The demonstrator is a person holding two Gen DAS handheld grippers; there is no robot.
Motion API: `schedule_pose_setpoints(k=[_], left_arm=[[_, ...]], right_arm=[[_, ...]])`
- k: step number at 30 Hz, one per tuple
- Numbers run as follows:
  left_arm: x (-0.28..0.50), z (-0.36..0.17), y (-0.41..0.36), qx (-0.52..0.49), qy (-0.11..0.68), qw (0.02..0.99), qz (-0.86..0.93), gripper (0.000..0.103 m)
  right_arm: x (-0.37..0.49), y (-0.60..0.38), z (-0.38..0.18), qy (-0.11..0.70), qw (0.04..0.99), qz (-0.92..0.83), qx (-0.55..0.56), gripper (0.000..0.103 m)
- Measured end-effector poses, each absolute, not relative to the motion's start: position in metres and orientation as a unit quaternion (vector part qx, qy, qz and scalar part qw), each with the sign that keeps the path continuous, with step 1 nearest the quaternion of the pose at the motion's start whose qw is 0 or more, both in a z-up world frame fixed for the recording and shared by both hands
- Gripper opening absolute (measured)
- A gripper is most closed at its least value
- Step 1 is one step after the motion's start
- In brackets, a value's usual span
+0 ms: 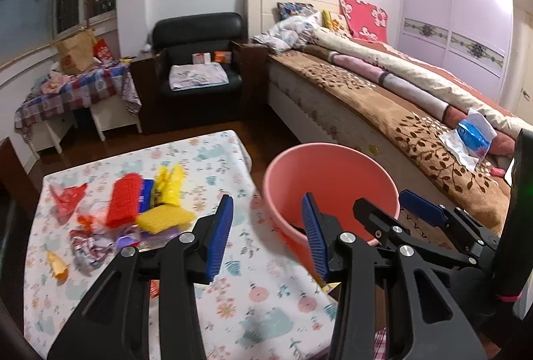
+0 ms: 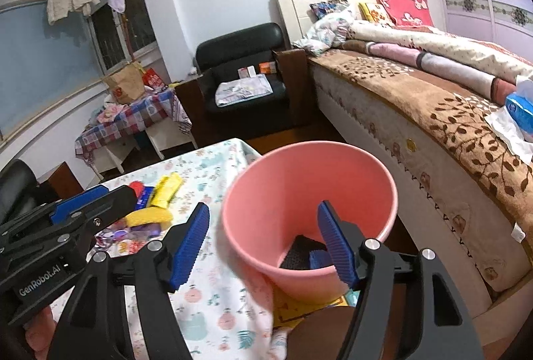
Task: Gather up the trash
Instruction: 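Withdraw both open tools from the bucket back over the table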
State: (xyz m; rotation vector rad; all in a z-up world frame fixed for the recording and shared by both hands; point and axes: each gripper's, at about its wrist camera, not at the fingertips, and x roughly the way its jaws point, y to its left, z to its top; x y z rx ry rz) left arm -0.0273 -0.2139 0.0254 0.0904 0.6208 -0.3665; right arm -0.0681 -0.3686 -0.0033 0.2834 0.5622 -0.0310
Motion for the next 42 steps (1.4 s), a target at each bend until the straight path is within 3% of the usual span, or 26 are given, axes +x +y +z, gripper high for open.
schedule_pose_setpoints(k=[16,42], left_arm=[[-0.052,0.042,-0.141,0.021,0.282,0.952,-0.116,0.043],[-0.01,0.018,-0.048,-0.042,0.317,0.946,-0.049,0.043]], right_arm=[[-0.096,-0.291,0.015,0.255,0.962,0.015,0.098,0.071],[-0.038,-0.22,0.002,0.301,0.948,0.09,0.047,0.071]])
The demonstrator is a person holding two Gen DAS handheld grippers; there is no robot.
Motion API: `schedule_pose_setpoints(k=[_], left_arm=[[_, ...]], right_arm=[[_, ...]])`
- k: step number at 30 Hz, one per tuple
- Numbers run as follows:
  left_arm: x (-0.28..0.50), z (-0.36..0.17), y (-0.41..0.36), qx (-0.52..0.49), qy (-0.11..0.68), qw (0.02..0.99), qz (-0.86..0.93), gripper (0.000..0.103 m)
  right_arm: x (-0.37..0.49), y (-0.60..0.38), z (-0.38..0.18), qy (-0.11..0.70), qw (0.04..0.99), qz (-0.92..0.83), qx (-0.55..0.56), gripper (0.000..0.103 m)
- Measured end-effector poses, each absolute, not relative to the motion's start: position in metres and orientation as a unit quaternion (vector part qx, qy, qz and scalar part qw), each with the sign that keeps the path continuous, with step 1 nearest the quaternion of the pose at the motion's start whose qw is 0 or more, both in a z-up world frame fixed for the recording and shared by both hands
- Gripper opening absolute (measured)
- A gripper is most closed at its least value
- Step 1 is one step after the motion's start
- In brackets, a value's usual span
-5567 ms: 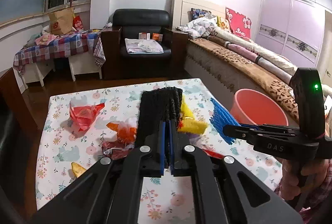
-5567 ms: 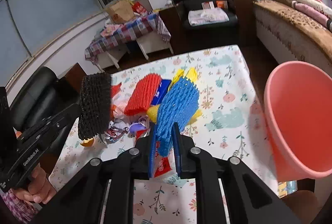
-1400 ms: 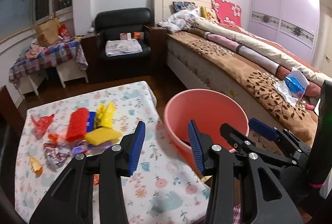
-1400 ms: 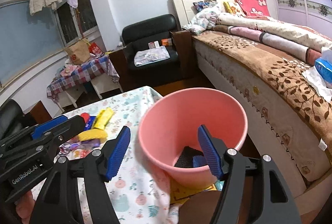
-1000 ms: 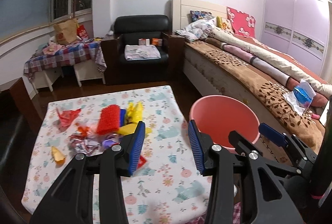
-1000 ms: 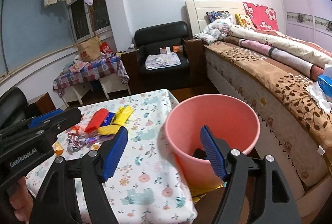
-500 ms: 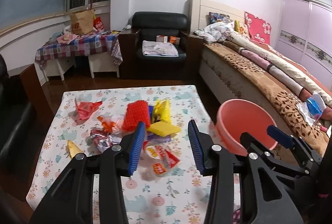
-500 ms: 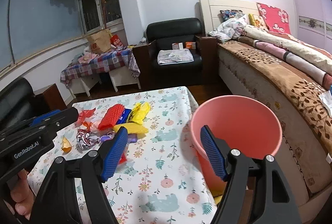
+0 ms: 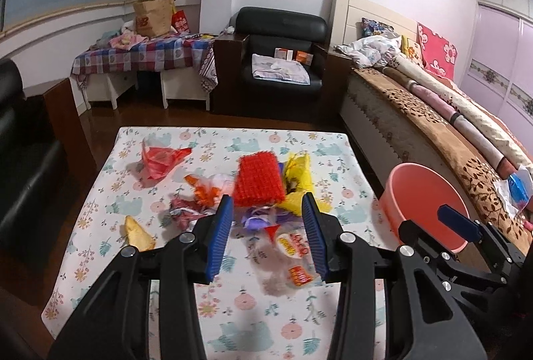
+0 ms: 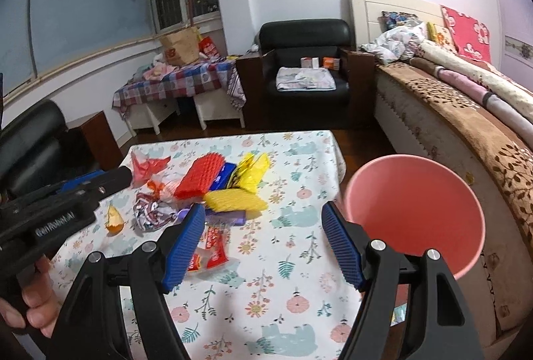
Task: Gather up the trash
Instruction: 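Withdraw both open tools from the bucket back over the table, then grasp the red plastic bag with the left tool while the right tool grasps the red foam net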
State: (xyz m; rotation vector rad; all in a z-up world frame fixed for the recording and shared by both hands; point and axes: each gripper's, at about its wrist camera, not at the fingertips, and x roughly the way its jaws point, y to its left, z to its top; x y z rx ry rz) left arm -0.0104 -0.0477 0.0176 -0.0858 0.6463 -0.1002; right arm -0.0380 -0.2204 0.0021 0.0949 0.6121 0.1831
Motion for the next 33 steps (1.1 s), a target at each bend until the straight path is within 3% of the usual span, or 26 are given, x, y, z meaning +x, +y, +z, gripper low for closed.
schedule_pose_setpoints(k=[15,33], left_arm=[[0.005,-0.01,0.04,-0.073,0.355,0.931,-0.05,0.043],[0.086,-0.027,0.1,-0.102,0.381,0.919,0.004,0.043]], right_arm=[[-0.015,-0.197,-0.018,0.322,0.938,0.126,0.037,0.071],[0.074,-0.137,-0.018,0.348,0.918,0.181,0.048,0.061]])
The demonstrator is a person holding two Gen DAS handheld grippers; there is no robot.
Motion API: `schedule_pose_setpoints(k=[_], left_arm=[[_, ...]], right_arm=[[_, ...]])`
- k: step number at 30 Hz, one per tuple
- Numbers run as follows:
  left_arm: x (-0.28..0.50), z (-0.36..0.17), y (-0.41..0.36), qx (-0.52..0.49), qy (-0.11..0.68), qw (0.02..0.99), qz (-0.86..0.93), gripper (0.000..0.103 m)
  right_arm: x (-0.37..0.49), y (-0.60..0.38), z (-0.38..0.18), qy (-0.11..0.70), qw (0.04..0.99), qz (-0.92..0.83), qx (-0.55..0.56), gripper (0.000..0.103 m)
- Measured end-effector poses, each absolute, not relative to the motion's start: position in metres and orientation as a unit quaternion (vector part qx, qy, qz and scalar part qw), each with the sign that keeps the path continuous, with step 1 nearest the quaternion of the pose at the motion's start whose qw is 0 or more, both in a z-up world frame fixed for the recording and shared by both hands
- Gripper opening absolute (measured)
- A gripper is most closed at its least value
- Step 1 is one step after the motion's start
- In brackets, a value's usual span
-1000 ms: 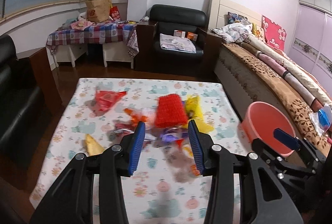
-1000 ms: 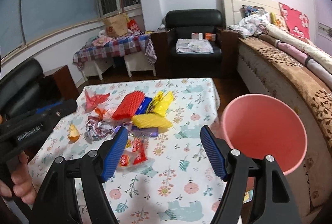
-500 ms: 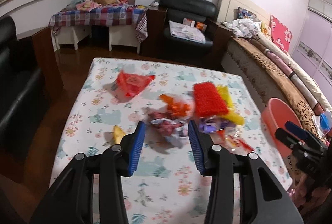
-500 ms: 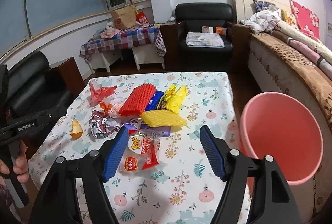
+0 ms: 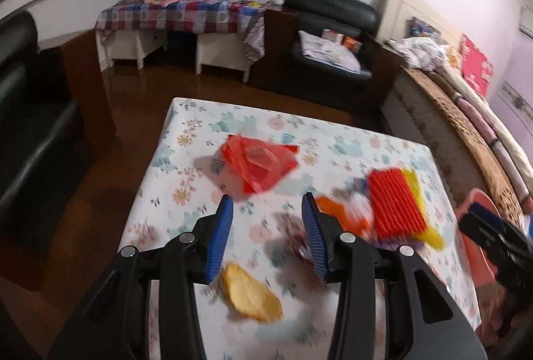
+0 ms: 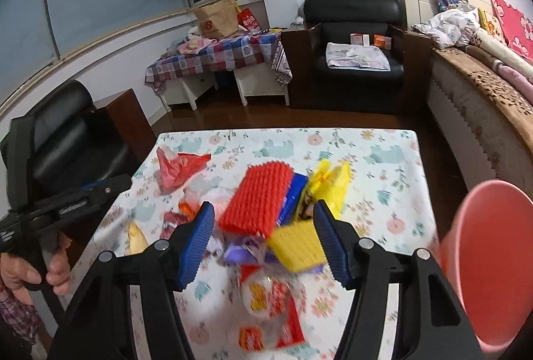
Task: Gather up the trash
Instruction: 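Grasp the red plastic bag with the left tool while the right tool grasps the red foam net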
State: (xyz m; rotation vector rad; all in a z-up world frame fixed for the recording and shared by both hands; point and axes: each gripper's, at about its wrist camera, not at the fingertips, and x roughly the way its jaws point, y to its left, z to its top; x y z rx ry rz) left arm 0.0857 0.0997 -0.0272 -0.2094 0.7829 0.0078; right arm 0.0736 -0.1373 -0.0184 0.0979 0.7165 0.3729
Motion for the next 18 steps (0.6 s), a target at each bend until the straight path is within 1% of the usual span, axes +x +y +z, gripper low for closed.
schedule_pose_setpoints(k=[8,10,12,13,15,16,17,18], left_arm=[[0.145,-0.052,0.112,-0.123,0.413,0.902,0.041,0.043],[0.153,-0.058,0.113,-0.117,0.42,0.899,0.052,0.041],[0.161,-0.066,0.114,-0.119,0.431,0.893,0.052,0.031],[0.163,-0.069,0.114,-0.118,0.434,0.892,0.051,0.029],[0.165,-0.074,0.115,-0.115,0.44,0.889,0.052,0.011],[0.165,-0.077,0.116,-0.118,0.442,0.888,0.05,0.007],[0.164,-0.078,0.117,-0.119,0.442,0.888,0.048,0.001],[0.163,-0.078,0.117,-0.118,0.441,0.889,0.047,0.0]], right_arm=[[0.106,-0.126,-0.03,0.367,0.913,0.17,0.05,0.058],[0.115,-0.124,-0.036,0.377,0.91,0.165,0.054,0.057],[0.122,-0.123,-0.043,0.39,0.904,0.163,0.059,0.055],[0.126,-0.122,-0.046,0.397,0.901,0.164,0.063,0.053],[0.131,-0.119,-0.054,0.409,0.895,0.165,0.064,0.052],[0.133,-0.117,-0.057,0.414,0.893,0.164,0.064,0.049],[0.135,-0.117,-0.06,0.419,0.891,0.165,0.065,0.044],[0.136,-0.116,-0.064,0.426,0.887,0.167,0.067,0.042]])
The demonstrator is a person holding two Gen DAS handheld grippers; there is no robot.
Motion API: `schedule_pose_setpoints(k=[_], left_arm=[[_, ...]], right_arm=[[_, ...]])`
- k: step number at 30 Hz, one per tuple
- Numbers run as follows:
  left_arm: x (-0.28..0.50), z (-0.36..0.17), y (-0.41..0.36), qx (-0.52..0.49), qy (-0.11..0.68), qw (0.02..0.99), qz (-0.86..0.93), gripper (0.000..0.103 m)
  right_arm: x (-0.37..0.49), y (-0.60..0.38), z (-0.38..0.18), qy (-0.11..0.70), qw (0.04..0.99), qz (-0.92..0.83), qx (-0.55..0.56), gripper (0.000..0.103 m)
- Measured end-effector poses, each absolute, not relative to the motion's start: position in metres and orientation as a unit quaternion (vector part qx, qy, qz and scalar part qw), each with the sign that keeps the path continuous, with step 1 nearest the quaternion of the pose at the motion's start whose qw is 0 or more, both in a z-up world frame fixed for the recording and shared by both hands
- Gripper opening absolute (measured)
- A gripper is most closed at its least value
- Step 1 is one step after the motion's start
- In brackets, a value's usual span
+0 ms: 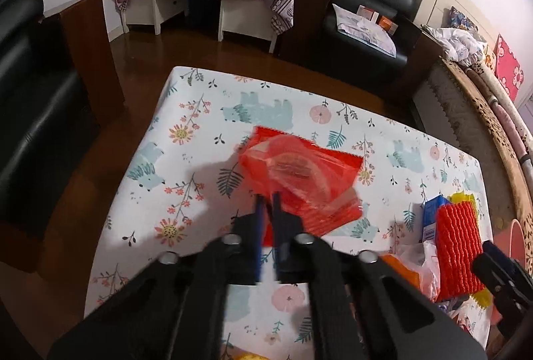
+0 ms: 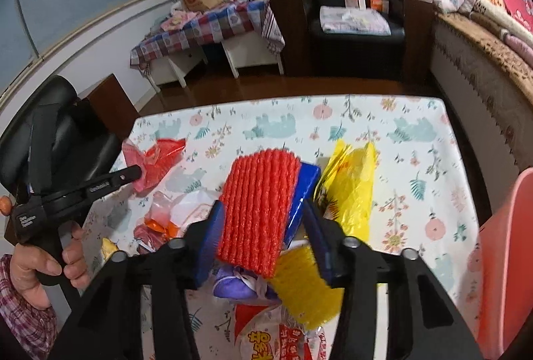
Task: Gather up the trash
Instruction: 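Grasp the red plastic bag with the left tool while the right tool grasps the red foam net, then carry the red bag and red net over the bucket and release both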
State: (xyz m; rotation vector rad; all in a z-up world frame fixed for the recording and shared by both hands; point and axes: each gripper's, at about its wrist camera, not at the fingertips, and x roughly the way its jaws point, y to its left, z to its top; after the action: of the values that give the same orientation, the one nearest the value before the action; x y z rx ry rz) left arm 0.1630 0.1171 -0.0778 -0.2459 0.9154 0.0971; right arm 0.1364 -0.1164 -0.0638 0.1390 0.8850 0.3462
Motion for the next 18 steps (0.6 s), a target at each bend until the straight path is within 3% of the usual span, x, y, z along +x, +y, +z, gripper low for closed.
schedule_pose_setpoints(k=[2,4,18], left_arm=[[0.157,-0.074,0.117,-0.115,0.431,0.894,0.044,0.0],[0.152,-0.067,0.116,-0.111,0.421,0.899,0.038,0.0],[0.087,-0.001,0.097,-0.121,0.356,0.927,-0.011,0.0]], right_arm=[[0.139,-0.115,-0.07,0.438,0.88,0.17,0.07,0.021],[0.139,-0.115,-0.072,0.445,0.875,0.176,0.07,0.013],[0.075,-0.153,-0.027,0.387,0.901,0.176,0.088,0.012]])
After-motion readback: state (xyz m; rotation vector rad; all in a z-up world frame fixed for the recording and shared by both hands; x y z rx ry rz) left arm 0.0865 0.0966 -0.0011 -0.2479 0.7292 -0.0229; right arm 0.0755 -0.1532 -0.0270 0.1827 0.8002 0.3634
